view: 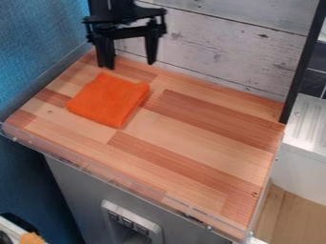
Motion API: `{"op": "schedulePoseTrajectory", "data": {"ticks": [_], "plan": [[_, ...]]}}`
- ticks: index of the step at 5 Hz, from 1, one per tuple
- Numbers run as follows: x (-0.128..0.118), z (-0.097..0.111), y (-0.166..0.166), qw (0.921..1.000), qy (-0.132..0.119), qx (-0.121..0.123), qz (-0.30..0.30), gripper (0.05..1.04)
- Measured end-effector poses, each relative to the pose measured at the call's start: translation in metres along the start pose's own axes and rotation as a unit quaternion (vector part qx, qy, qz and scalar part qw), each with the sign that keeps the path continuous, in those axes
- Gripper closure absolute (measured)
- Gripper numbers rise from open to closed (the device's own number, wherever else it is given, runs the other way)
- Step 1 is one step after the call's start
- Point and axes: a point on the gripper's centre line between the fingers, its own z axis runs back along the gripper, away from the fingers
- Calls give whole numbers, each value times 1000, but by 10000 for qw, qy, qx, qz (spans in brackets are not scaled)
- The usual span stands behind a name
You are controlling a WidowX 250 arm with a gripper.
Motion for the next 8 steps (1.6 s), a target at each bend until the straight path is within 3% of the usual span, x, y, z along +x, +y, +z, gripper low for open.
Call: {"op": "schedulePoseTrajectory", "data": {"ticks": [3, 6, 8], "plan": [[23, 18, 40, 9966, -176, 219, 772, 85], [31, 19, 48, 9936, 95, 544, 987, 88], [34, 19, 36, 9926, 345, 580, 1011, 85]]}}
